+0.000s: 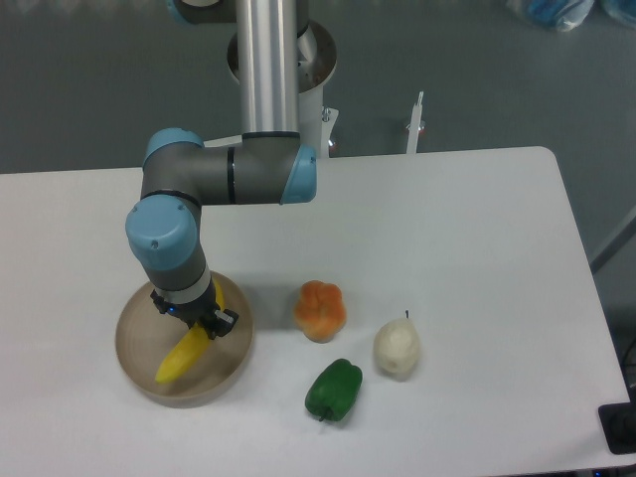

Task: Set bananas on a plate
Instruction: 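Lower the banana onto the beige plate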

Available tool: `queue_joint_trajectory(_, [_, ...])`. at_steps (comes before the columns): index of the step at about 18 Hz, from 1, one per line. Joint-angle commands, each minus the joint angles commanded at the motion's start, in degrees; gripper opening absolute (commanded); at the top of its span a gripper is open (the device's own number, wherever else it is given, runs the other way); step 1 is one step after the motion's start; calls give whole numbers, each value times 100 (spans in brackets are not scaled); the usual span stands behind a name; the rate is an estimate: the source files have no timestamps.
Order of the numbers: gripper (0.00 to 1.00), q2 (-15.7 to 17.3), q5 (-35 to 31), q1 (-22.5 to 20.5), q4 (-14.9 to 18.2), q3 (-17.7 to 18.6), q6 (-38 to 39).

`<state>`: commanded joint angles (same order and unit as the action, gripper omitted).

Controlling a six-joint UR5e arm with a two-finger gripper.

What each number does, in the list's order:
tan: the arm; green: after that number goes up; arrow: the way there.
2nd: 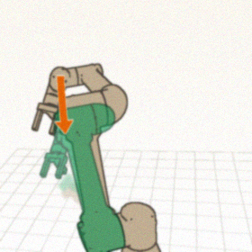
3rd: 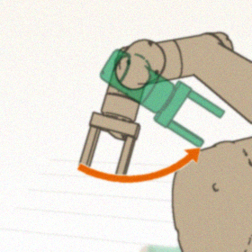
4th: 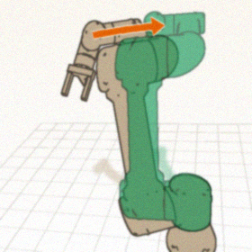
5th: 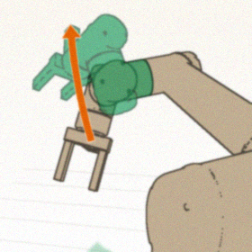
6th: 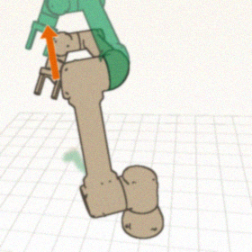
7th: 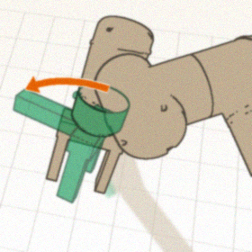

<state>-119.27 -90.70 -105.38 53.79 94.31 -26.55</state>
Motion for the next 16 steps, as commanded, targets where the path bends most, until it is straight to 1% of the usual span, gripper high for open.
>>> queue_joint_trajectory(16, [23,-229,0,0,18,-53,106])
